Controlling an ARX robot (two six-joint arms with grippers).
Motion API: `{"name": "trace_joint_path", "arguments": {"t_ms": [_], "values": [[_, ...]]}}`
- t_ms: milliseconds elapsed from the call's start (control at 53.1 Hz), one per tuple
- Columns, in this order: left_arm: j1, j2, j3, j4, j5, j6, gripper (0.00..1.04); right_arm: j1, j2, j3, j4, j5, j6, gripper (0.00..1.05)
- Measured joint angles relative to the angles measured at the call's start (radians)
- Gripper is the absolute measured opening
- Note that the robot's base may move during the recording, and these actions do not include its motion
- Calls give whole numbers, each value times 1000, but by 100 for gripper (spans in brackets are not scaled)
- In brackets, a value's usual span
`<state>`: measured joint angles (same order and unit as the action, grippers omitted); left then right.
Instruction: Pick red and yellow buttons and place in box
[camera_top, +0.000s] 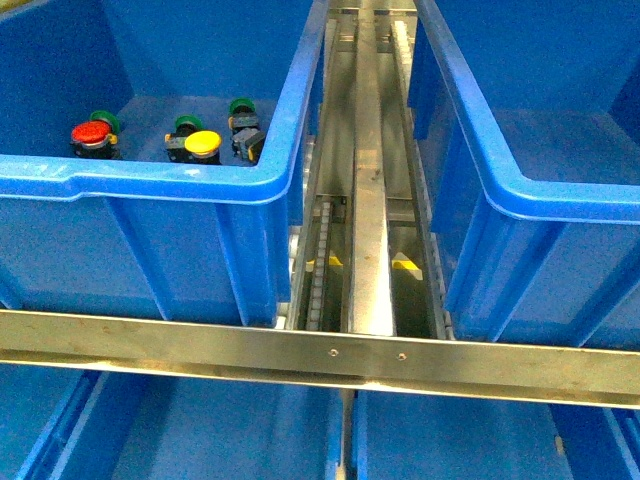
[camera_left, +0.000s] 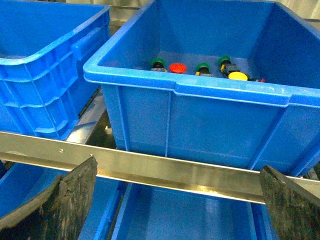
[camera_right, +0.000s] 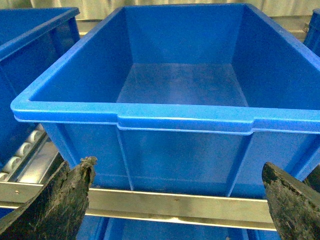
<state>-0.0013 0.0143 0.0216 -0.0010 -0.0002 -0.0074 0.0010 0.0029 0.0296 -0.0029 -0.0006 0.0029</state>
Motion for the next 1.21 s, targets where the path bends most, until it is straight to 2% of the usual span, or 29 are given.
{"name": "trace_joint_path", "arguments": {"t_ms": [1206], "values": [[0,0,0,0,0,0,97,0,0,0,0,0,0,99]]}}
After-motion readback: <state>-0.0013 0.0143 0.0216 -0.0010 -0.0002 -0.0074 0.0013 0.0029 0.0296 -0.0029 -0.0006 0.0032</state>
